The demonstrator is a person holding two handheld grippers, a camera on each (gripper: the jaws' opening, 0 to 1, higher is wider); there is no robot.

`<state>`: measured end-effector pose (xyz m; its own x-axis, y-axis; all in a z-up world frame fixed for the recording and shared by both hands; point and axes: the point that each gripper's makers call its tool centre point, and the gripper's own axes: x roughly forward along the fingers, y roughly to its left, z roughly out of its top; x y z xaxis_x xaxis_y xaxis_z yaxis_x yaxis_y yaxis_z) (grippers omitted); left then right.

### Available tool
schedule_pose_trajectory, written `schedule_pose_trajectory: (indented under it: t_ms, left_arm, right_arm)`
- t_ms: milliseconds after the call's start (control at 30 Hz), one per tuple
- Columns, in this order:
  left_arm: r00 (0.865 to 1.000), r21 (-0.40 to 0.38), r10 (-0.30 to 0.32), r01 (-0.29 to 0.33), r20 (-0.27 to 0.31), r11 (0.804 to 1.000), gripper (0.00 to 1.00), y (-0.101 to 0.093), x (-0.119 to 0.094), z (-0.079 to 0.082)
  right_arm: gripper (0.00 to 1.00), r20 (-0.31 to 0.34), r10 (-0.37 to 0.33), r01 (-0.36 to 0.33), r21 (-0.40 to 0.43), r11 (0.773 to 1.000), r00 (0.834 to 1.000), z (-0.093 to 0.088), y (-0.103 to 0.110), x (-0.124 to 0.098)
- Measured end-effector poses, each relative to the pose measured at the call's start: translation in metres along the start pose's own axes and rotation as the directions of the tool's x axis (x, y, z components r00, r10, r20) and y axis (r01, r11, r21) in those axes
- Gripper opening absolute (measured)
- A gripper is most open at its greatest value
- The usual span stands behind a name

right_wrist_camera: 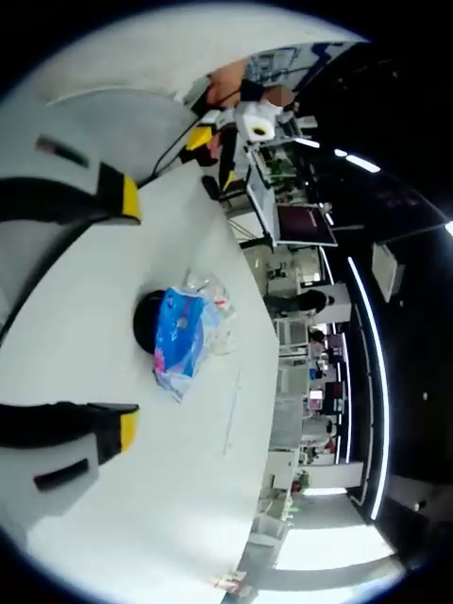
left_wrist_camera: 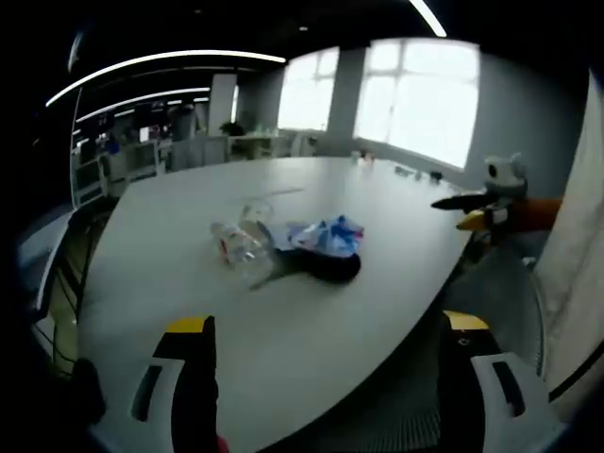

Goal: Arrange the tabletop items into an orderly group along one side of the table until the central work area is clear of visible clutter.

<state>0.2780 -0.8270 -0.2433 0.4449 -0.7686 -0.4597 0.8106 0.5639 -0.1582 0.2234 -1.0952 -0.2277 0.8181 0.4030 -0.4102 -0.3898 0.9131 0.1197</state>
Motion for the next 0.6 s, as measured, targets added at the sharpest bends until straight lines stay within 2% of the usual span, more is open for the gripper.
schedule_pose_trajectory:
  t_ms: [600]
  left_arm:
    - [1.0, 0.0, 0.009, -0.009, -0.001, 1.0, 0.94, 0.0014, -0.0029, 0.0007]
  right_arm:
    - [0.73, 0.005, 0.011, -0.011, -0.018, 1.0, 1.0, 0.0068, -0.0019, 0.0031]
